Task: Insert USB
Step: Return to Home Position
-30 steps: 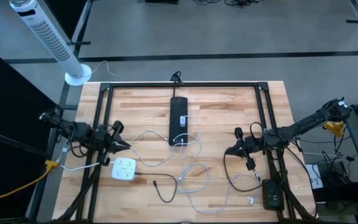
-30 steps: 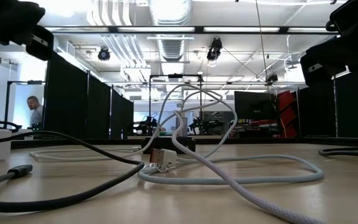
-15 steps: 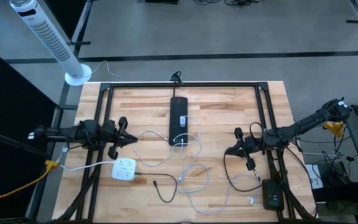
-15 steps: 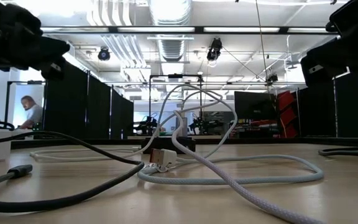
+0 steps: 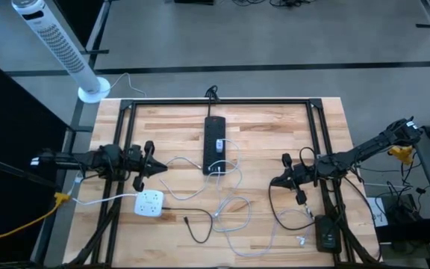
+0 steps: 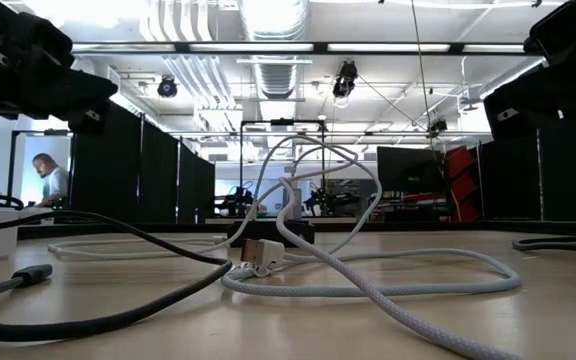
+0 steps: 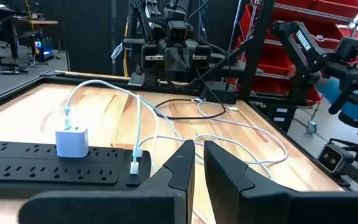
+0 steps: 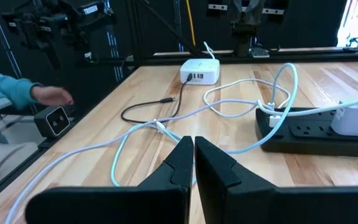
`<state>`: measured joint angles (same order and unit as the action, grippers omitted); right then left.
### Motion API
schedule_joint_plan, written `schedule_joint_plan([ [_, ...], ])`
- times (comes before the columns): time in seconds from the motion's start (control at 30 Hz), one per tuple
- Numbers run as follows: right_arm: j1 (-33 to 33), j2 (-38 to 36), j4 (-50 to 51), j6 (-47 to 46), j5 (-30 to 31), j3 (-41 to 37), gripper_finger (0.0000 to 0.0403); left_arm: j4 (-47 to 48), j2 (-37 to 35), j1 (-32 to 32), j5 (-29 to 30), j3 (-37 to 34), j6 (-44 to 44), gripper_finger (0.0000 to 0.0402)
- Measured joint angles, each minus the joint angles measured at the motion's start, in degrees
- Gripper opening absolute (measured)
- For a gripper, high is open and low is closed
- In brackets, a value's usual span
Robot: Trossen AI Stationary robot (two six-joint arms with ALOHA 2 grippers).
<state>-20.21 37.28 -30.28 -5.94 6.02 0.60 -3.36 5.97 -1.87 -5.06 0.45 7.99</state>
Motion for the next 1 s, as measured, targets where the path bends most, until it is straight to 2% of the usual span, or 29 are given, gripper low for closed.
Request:
schedule_joint_plan([
  [1.0, 0.0, 0.0, 0.0, 0.1, 0.0, 0.0, 0.0, 0.0, 4.8, -0.1, 0.0, 0.0, 0.0, 0.0023],
])
